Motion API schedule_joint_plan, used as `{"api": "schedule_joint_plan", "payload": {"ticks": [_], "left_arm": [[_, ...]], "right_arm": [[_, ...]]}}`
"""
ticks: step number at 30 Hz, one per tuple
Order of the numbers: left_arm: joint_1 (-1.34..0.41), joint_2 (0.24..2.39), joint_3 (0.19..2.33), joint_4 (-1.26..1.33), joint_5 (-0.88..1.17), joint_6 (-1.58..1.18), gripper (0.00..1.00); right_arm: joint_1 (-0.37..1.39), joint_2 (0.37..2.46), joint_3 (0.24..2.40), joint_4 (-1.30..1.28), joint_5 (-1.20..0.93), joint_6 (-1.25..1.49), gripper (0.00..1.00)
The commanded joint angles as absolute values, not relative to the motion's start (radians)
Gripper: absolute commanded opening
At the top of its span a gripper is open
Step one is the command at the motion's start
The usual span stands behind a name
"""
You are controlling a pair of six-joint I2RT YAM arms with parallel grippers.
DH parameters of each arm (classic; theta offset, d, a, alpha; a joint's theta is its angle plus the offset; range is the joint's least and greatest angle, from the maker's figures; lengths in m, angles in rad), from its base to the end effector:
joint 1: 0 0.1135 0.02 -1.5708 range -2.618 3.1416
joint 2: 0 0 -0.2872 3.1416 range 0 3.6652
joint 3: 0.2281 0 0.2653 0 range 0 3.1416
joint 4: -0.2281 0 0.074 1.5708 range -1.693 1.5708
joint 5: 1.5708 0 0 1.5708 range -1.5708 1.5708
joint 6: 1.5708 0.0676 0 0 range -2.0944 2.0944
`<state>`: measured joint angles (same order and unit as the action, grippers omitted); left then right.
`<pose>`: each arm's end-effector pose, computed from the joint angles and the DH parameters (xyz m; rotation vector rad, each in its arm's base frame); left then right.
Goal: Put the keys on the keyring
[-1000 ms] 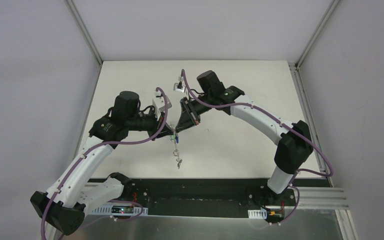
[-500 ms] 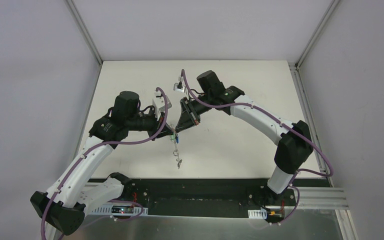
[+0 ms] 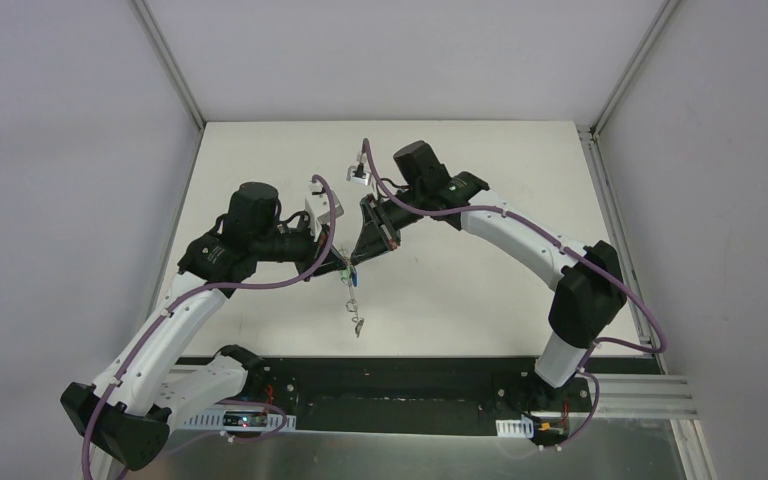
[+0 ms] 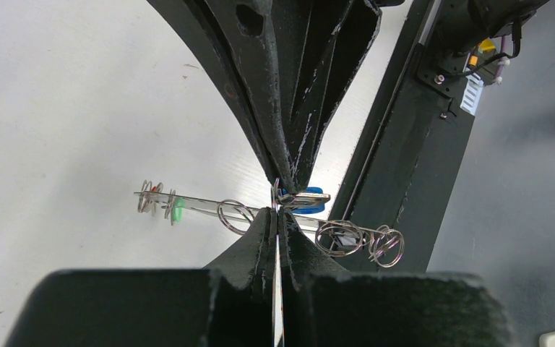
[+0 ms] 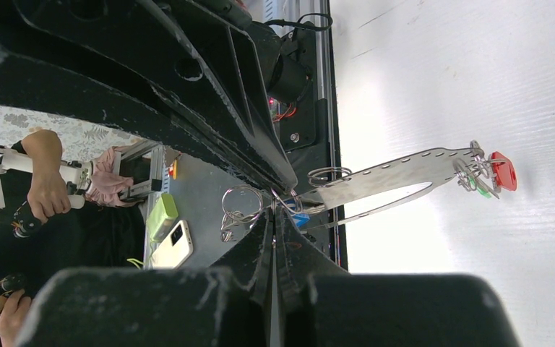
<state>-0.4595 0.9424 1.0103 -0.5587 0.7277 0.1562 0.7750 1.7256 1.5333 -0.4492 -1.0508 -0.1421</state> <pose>0.1725 -0.1355 0.3646 1.0416 1.7685 -0.9344 0.2559 0.3327 0.3424 -1.4972 1.6352 1.5051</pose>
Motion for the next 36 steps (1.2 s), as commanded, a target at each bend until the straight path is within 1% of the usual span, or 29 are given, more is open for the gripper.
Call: {"api": "schedule_joint_plan", "payload": {"ticks": [1, 36], "left_arm": [[-0.474, 0.936, 1.018, -0.514, 0.766, 0.171, 0.00], [-0.474, 0.933, 1.019, -0.517, 0.763, 0.174, 0.00]], "right_arm": [[0.782, 1.722, 1.563, -0.420, -1.018, -0.155, 0.00], [0.784, 1.713, 1.552, -0.429, -0.994, -0.164, 0.00]]}}
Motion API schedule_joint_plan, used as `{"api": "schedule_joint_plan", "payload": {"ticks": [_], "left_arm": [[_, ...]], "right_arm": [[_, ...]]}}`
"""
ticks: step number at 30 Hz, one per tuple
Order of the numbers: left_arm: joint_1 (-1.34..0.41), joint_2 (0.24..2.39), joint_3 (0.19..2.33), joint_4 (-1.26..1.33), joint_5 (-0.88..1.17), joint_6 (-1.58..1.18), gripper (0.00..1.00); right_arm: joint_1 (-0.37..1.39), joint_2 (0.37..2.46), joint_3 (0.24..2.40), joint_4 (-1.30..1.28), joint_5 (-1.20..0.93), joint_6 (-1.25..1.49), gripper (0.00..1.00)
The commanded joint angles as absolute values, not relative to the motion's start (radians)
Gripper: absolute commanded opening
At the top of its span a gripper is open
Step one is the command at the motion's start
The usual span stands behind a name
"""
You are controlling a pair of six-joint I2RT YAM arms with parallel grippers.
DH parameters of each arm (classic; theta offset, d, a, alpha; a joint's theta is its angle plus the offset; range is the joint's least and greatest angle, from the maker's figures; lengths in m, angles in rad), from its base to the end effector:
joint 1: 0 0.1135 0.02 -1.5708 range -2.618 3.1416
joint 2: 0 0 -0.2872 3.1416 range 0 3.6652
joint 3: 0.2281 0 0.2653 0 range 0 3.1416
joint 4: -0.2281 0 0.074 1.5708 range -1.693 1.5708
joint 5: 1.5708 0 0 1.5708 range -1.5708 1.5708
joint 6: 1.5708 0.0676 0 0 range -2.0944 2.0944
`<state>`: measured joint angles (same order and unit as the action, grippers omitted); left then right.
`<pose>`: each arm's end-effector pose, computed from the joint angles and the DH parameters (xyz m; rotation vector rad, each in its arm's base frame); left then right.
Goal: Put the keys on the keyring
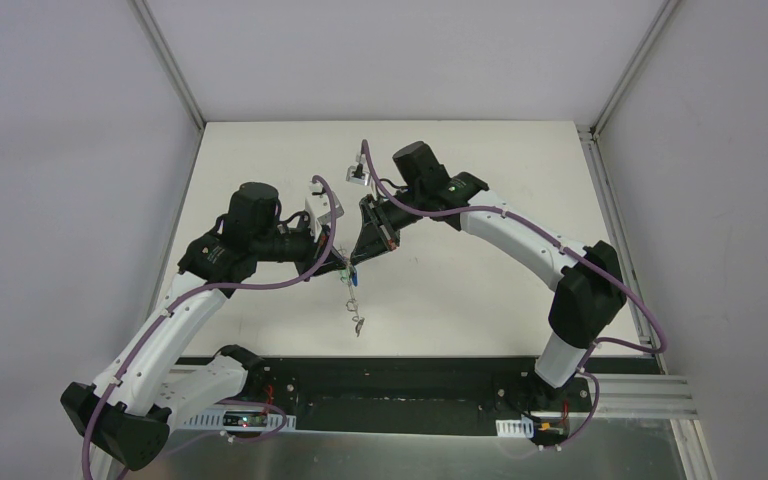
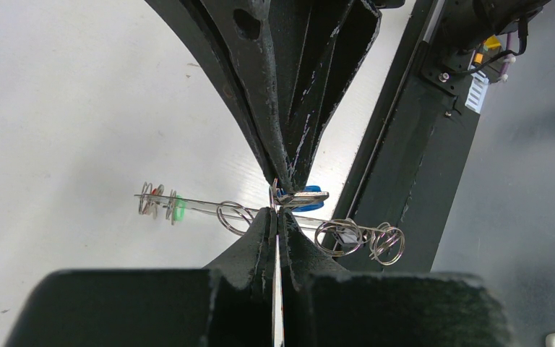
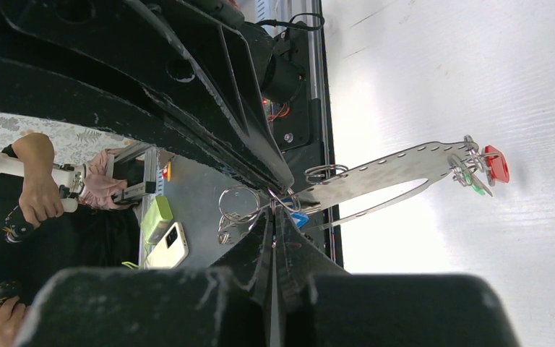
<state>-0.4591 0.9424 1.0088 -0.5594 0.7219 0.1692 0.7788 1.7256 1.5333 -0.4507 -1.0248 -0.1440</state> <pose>0.1729 -0.1353 0.3638 1.0485 1.7646 -0.9208 0.2560 0.3338 0.3413 -1.4922 1.6484 1.4780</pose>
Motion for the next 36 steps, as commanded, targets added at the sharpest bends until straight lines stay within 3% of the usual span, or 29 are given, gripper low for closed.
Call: {"api": "schedule_joint_plan", "payload": {"ticks": [1, 36], "left_arm": [[-0.474, 0.933, 1.019, -0.516, 0.763, 0.175, 0.00], [-0.472, 0.923, 1.035, -0.526, 0.753, 0.184, 0.00]], "right_arm": [[0.784, 1.713, 1.552, -0.429, -0.994, -0.165, 0.00], [0.775, 1.706, 1.513, -0.438, -0.965, -0.197, 0.00]]}}
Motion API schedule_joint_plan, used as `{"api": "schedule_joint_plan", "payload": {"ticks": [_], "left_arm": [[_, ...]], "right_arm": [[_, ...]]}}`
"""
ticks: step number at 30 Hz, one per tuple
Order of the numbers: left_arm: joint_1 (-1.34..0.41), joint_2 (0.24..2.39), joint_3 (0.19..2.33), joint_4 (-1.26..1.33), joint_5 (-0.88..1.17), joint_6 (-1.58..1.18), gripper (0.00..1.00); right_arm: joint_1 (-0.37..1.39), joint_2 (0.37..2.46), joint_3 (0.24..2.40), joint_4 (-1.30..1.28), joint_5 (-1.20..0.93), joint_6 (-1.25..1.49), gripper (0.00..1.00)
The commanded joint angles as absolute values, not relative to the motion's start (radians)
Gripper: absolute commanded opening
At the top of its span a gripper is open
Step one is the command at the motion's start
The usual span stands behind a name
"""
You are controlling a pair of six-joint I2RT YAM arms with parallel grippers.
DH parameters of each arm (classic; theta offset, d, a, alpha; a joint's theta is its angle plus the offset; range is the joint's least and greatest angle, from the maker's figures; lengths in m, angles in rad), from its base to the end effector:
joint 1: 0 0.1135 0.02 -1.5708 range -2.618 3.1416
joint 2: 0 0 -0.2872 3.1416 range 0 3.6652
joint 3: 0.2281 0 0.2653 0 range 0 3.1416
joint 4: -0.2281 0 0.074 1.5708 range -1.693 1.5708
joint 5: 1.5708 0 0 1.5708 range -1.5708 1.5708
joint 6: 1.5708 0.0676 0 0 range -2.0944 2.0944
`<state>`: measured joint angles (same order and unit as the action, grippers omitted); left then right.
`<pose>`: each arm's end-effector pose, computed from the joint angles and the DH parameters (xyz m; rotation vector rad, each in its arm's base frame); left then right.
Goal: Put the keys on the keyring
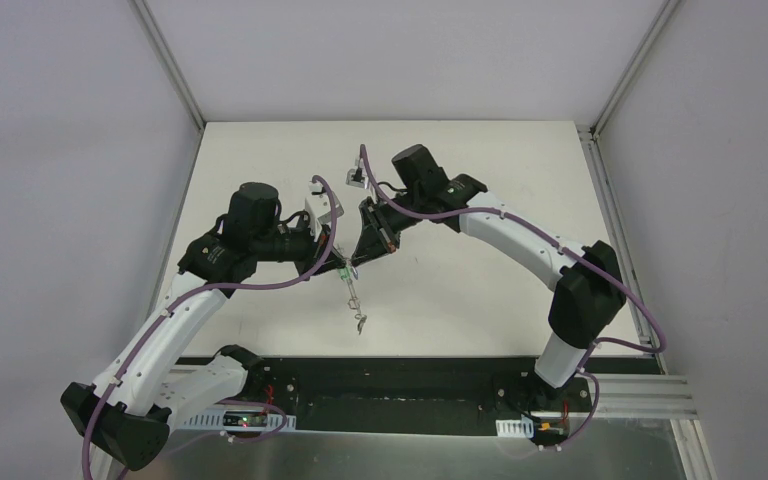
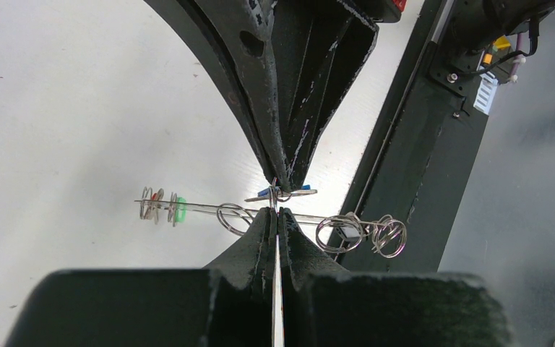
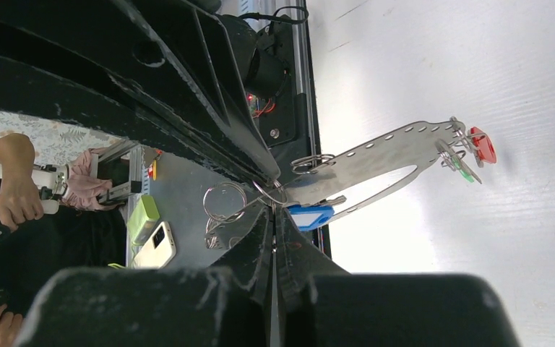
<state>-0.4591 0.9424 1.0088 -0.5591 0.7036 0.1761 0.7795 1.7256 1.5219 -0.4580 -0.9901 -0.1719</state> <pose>0.1739 -0.1348 0.3635 1.0445 1.7674 -0.8978 0.2570 0.3334 0.3355 -1.4976 1.6612 1.4303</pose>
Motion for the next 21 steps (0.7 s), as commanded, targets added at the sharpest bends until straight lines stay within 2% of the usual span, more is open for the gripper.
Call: {"api": "schedule_joint_plan", "payload": {"ticks": [1, 8, 15, 18, 21], "left_arm": [[-0.472, 0.923, 1.036, -0.526, 0.753, 0.183, 0.00], [-0.469, 0.924, 1.038, -0.518, 0.770, 0.178, 0.00], [-0.465, 0.926, 1.036, -0.510, 0.778, 0.168, 0.00], [-0.465, 0.926, 1.036, -0.508, 0.780, 0.166, 0.00], [-0.460, 0.925, 1.036, -0.505, 0.788, 0.159, 0.00]], "right_arm": [[0.775, 1.706, 1.512, -0.437, -0.965, -0.198, 0.00], [0.775, 1.706, 1.497, -0.427, -0.984, -0.196, 0.00], [0.774, 1.701, 1.494, -0.424, -0.988, -0.195, 0.06], [0.774, 1.695, 1.491, -0.424, -0.986, -0.199, 0.12], [0.769, 1.683, 1.486, -0.425, -0.992, -0.205, 0.23]]}}
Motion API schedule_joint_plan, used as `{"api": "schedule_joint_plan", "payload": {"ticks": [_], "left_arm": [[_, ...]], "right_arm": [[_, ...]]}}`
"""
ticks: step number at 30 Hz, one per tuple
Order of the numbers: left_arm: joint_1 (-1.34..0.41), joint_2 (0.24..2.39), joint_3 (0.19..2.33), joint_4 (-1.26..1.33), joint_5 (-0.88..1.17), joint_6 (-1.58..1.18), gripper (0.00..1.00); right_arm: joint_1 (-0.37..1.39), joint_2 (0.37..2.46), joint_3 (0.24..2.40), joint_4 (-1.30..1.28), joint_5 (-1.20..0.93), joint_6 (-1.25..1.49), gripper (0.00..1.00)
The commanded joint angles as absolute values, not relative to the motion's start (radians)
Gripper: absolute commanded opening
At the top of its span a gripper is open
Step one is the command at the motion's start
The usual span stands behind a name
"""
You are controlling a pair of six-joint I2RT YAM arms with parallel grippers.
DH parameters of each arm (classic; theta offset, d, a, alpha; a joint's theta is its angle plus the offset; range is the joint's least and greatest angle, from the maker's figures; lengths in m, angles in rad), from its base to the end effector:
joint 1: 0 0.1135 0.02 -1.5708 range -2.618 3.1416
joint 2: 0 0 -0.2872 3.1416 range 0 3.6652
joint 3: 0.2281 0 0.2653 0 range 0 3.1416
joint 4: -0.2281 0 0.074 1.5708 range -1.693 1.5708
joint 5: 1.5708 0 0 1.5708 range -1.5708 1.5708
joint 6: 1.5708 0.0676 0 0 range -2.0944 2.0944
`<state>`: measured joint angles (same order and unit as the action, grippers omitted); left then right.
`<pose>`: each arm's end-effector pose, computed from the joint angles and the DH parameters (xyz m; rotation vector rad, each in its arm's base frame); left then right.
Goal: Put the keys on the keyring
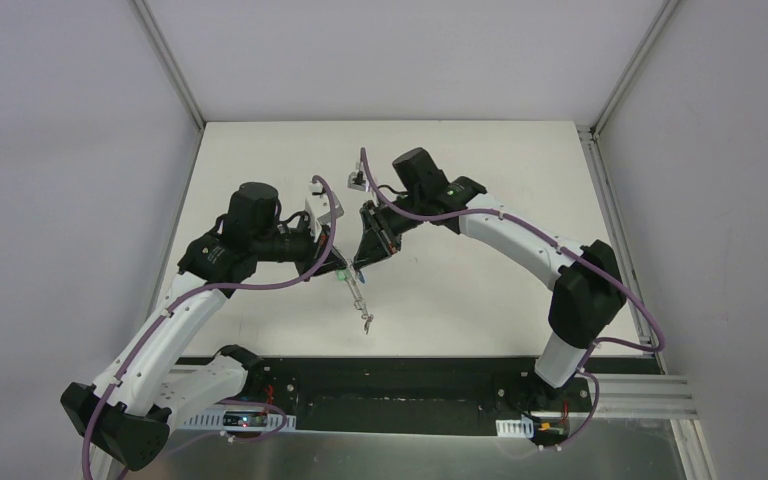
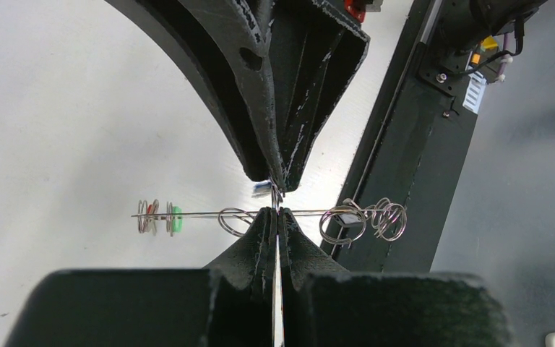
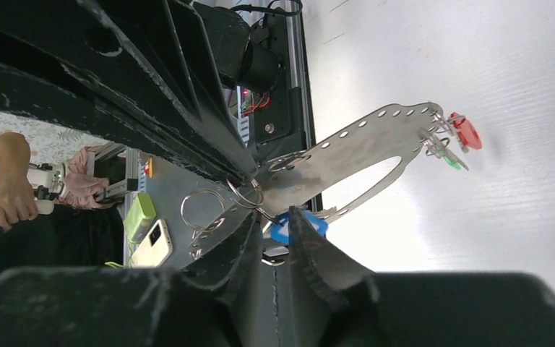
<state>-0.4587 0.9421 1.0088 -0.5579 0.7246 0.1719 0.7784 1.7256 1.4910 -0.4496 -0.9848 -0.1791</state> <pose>0.1728 -0.1353 0.3641 1.0517 1.7600 -0.9212 0.2566 0.3321 0.3251 -1.5000 1.6824 1.4257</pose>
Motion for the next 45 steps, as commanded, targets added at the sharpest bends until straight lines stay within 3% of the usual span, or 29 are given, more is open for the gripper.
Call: {"api": "schedule_joint_plan", "payload": {"ticks": [1, 4, 8, 28, 37, 45], "left_arm": [[-0.458, 0.923, 1.037, -0.503, 0.795, 0.157, 0.00], [-0.448, 0.921, 1.036, -0.492, 0.820, 0.147, 0.00], [-0.435, 0.922, 1.027, -0.456, 0.866, 0.111, 0.00], [-0.424, 1.024, 1.004, -0.226, 1.042, -0.114, 0.00], [-0.439, 1.052, 0.925, 0.127, 1.092, -0.436, 0.00], [-0.439, 1.046, 0.884, 0.245, 1.089, -0.522, 0.00]], "right_arm": [[0.766, 1.675, 1.483, -0.424, -0.996, -0.210, 0.27], [0.750, 1.646, 1.470, -0.424, -1.009, -0.232, 0.42], [0.729, 1.599, 1.444, -0.427, -1.038, -0.273, 0.48], [0.717, 1.468, 1.437, -0.472, -1.029, -0.356, 0.47], [0.707, 1.447, 1.444, -0.507, -1.048, -0.403, 0.42], [0.650, 1.392, 1.401, -0.459, -1.100, -0.372, 0.39]]}}
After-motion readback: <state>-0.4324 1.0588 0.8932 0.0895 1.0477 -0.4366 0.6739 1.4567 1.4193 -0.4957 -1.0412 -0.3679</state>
